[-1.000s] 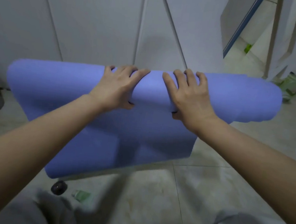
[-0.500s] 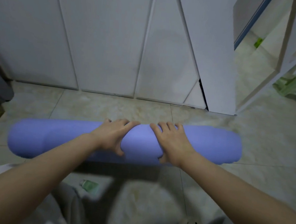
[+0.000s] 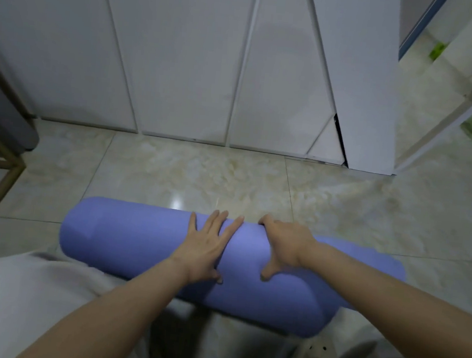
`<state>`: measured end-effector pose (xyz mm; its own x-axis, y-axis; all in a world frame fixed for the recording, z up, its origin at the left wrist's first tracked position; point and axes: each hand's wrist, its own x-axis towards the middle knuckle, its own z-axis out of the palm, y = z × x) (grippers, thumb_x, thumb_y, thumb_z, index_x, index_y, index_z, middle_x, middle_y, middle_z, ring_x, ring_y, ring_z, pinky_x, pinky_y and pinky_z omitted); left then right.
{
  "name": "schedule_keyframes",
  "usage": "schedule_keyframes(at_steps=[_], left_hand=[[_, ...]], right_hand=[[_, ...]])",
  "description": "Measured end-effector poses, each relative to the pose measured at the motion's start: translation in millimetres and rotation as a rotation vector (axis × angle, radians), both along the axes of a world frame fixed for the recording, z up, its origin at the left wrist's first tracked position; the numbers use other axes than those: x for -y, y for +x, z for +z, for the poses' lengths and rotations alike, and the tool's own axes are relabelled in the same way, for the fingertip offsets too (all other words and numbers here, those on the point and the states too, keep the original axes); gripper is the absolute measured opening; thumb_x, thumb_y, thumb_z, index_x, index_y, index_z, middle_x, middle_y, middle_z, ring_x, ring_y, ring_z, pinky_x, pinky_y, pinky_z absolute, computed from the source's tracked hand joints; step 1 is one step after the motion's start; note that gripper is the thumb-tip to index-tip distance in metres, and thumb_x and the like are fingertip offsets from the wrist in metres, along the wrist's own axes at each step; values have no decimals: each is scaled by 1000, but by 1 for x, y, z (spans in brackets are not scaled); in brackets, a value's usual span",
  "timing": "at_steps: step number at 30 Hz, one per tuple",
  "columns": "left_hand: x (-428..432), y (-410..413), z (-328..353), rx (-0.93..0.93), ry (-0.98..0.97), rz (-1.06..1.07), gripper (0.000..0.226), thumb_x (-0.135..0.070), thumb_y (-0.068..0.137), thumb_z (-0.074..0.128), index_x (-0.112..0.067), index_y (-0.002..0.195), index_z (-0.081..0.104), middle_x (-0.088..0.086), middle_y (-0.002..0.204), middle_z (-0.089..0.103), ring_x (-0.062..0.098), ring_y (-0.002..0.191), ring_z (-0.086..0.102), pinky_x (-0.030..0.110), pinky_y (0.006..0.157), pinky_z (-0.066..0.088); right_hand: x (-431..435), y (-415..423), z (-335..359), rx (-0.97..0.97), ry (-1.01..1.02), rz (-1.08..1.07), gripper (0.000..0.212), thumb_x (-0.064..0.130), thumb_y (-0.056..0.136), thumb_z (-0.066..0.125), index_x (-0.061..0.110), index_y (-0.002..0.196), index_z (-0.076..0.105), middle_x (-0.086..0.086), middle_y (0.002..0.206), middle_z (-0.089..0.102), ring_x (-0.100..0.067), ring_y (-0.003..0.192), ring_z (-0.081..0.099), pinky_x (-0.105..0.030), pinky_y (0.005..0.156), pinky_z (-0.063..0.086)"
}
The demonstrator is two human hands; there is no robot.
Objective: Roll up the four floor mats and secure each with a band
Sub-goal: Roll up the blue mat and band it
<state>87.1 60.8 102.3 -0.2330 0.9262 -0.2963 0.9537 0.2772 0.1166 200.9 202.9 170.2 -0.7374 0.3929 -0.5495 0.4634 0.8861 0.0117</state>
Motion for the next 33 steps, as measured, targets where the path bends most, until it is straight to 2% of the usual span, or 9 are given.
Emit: schedule_keyframes(at_steps=[4, 11, 15, 18, 20, 25, 28, 31, 33], left_hand=[[-3, -3, 7, -15, 68, -120, 119, -58, 73, 66, -24, 148, -20, 9, 155, 9, 23, 145, 4, 61, 111, 1], [-5, 17, 8, -122, 20, -212, 124, -60, 78, 64, -14, 129, -40, 16, 158, -12, 37, 144, -14, 70, 107, -7], [-6, 8, 11, -46, 126, -187, 119, -48, 70, 72, -20, 150, -12, 15, 153, 17, 33, 142, 17, 66, 108, 12], [-11, -2, 9, -75, 232, -237, 117, -44, 44, 80, -16, 140, 21, 12, 128, 51, 31, 114, 52, 63, 85, 44], [-14, -8, 9, -86, 294, -215, 114, -43, 36, 81, -15, 134, 31, 9, 117, 57, 28, 102, 59, 57, 75, 49], [-16, -18, 13, -72, 273, -197, 102, -38, 52, 76, -24, 133, 15, 5, 127, 49, 27, 113, 51, 52, 85, 42], [-15, -24, 14, -16, 262, -133, 100, -41, 59, 73, -29, 132, 6, 1, 136, 42, 24, 123, 43, 49, 92, 37], [-17, -28, 21, 21, 230, -87, 101, -44, 63, 71, -29, 142, 10, -4, 142, 33, 18, 131, 34, 44, 97, 32], [-18, -29, 26, 21, 180, -84, 102, -46, 65, 72, -26, 146, 14, -6, 143, 29, 15, 132, 30, 43, 99, 31]], right_hand=[[-8, 13, 5, 32, -94, -73, 100, 52, 58, 82, 17, 135, 30, -3, 127, 54, -27, 108, 56, -35, 86, 46], [-10, 19, 8, 35, -158, -109, 100, 52, 59, 82, 17, 137, 30, -4, 127, 53, -26, 108, 55, -35, 89, 46], [-15, 14, 15, 52, -200, -135, 98, 52, 61, 81, 17, 137, 31, -3, 127, 53, -25, 108, 55, -35, 91, 47], [-17, 12, 22, 43, -226, -150, 95, 53, 62, 80, 18, 136, 31, -2, 125, 54, -24, 105, 55, -34, 89, 47], [-15, 12, 26, 20, -218, -139, 93, 53, 63, 78, 18, 135, 31, -1, 124, 54, -23, 104, 56, -35, 88, 48], [3, 15, 30, -77, 9, 65, 90, 63, 67, 69, 15, 134, 32, -4, 123, 48, -26, 103, 53, -35, 83, 44], [21, 21, 25, -72, 300, 275, 111, 66, 69, 66, 8, 146, 10, -16, 139, 32, -34, 120, 40, -45, 96, 35], [25, 24, 20, -34, 409, 306, 121, 60, 74, 66, 6, 148, -15, -24, 153, 3, -43, 138, 16, -56, 109, 17], [21, 23, 18, -73, 412, 276, 119, 55, 75, 67, 7, 149, -12, -25, 151, 9, -41, 133, 24, -52, 107, 21]])
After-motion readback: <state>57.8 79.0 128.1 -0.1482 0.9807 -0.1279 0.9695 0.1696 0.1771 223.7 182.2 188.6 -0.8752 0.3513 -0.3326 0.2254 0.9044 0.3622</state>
